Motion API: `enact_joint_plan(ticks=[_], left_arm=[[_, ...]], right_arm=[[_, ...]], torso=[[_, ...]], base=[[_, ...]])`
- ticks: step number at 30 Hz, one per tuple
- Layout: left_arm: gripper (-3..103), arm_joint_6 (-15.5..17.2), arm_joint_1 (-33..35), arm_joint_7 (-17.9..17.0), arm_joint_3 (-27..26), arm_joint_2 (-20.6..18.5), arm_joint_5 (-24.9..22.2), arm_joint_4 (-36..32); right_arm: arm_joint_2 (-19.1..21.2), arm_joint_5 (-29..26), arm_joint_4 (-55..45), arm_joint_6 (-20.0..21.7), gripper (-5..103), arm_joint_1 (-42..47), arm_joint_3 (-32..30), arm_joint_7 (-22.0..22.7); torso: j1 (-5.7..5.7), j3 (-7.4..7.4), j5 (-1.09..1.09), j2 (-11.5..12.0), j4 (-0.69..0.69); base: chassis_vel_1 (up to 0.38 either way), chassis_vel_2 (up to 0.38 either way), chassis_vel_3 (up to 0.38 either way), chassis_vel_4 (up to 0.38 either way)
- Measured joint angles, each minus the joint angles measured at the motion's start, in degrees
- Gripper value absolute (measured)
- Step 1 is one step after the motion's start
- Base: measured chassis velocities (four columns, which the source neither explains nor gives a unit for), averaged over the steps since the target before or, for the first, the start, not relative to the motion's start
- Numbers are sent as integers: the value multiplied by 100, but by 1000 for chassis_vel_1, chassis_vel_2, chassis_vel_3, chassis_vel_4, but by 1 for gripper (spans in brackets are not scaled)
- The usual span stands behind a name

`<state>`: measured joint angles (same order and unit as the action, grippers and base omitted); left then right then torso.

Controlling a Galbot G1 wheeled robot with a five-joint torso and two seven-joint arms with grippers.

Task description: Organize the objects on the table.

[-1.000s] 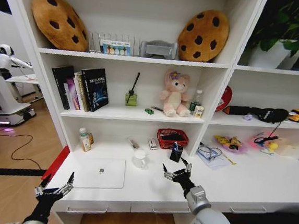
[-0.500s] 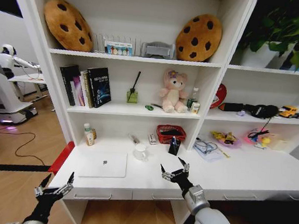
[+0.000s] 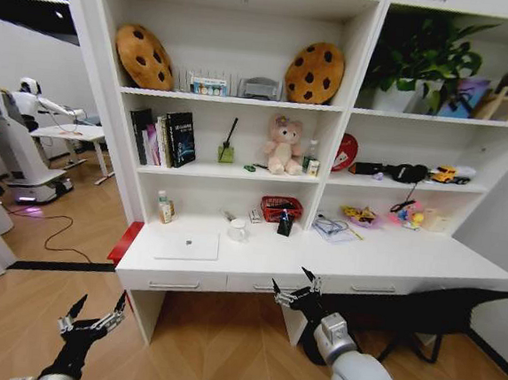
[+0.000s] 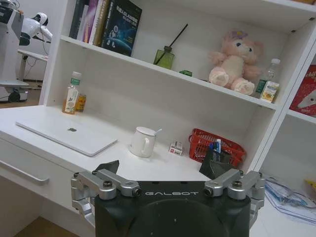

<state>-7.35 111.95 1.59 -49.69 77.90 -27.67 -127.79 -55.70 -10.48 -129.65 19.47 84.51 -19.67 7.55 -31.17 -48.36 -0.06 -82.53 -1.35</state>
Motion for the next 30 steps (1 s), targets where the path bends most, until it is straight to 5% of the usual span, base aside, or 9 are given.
enact_joint_plan(ticks=[4, 6, 9, 12, 17, 30], left_arm=[[100, -1, 0, 6, 2, 0, 0, 0], [100, -1, 0, 1, 0, 0, 0, 1], [100, -1, 1, 2, 1, 0, 0, 1], [100, -1, 2, 0, 0, 0, 0, 1], [100, -1, 2, 0, 0, 0, 0, 1], [100, -1, -1, 1, 1, -1, 0, 1]], right_arm=[[9, -2, 1, 1, 100, 0, -3, -14], [5, -2, 7, -58, 100, 2, 1, -46], [-5, -2, 49, -165, 100, 5, 6, -70], [-8, -20, 55, -212, 100, 19, 2, -75], [-7, -23, 55, -222, 100, 47, -24, -73], [-51, 29, 2, -218, 100, 136, -29, -69]], torso=[[-7, -5, 10, 5, 2], [-2, -1, -4, 1, 1], [-6, -5, 11, 5, 2], [0, 0, -1, 0, 7], [-1, -2, 8, 1, -2], [-9, -4, 6, 7, 0]], base=[[385, -370, -385, 369], [343, -363, -345, 351], [332, -337, -333, 330], [230, -231, -224, 226], [102, -66, -175, 121], [-11, 42, 71, 3]])
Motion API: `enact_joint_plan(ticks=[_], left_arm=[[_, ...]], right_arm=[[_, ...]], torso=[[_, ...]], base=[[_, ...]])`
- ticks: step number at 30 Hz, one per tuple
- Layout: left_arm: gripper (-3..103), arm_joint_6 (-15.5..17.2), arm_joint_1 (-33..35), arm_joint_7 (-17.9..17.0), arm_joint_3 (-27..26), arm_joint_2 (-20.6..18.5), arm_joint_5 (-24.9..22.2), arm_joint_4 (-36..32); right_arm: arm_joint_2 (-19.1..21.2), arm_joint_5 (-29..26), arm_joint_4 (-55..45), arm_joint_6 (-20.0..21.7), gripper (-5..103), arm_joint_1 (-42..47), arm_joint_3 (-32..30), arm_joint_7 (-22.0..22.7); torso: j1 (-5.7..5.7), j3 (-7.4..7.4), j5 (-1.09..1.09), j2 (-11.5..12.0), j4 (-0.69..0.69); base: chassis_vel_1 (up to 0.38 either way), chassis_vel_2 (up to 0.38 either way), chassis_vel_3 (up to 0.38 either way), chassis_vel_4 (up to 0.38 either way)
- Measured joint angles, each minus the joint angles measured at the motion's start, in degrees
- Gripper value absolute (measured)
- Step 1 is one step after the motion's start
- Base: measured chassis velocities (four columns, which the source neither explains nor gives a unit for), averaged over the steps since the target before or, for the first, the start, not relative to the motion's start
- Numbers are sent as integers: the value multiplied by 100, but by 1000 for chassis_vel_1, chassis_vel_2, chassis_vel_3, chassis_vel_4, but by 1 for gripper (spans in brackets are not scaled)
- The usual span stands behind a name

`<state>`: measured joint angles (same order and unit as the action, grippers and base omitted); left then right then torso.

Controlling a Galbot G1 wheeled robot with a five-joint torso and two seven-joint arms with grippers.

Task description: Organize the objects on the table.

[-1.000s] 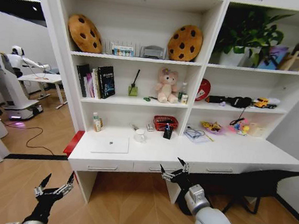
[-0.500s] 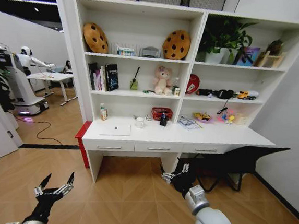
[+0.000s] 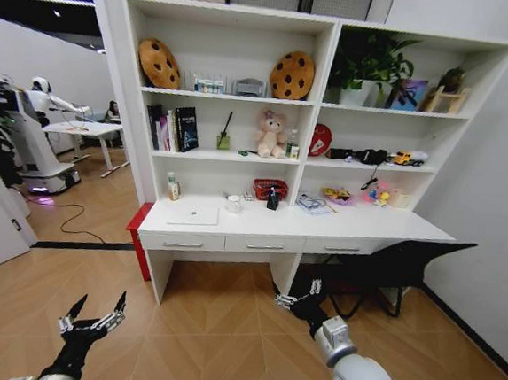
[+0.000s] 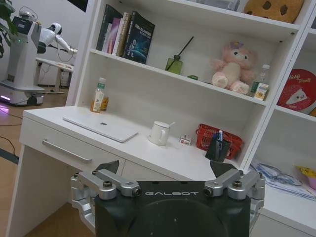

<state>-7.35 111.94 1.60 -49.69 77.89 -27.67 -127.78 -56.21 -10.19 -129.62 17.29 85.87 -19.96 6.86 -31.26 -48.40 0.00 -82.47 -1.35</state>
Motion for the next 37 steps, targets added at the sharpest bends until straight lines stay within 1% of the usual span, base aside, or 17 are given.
enact_joint_plan(ticks=[3, 6, 8, 16, 20, 22, 25, 37], left_arm=[[100, 0, 1, 0, -1, 0, 0, 0], [100, 0, 2, -1, -1, 0, 0, 0], [100, 1, 1, -1, -1, 0, 0, 0], [100, 1, 1, -1, -1, 0, 0, 0], [100, 0, 1, -1, -1, 0, 0, 0], [100, 1, 1, 0, -1, 0, 0, 0], [100, 1, 1, 0, -1, 0, 0, 0], [100, 1, 1, -1, -1, 0, 0, 0]], right_arm=[[-19, 21, -17, 2, 100, 41, -11, -1], [-28, 39, -18, 0, 100, 60, -15, -2], [-41, 52, -21, -5, 100, 84, -24, -2], [-68, 32, -25, -28, 100, 87, -32, 24], [-120, -81, -13, -34, 100, 57, -36, 135], [-255, -247, -9, -31, 100, 37, -148, 301], [-329, -328, -15, -12, 100, 25, -213, 391], [-341, -343, -19, -3, 100, 20, -226, 409]], torso=[[5, 2, 0, -3, 3], [5, 2, 0, -3, 3], [4, 1, 0, -3, 0], [4, 1, 0, -3, 1], [4, 1, 0, -3, 1], [4, 1, 0, -3, 2], [4, 1, 0, -3, 1], [4, 1, 0, -3, 1]], base=[[90, 38, 22, 43], [59, 27, 11, 29], [25, -6, -6, 8], [0, 0, 0, 0], [0, 0, 0, 0], [0, 0, 0, 0], [0, 0, 0, 0], [0, 0, 0, 0]])
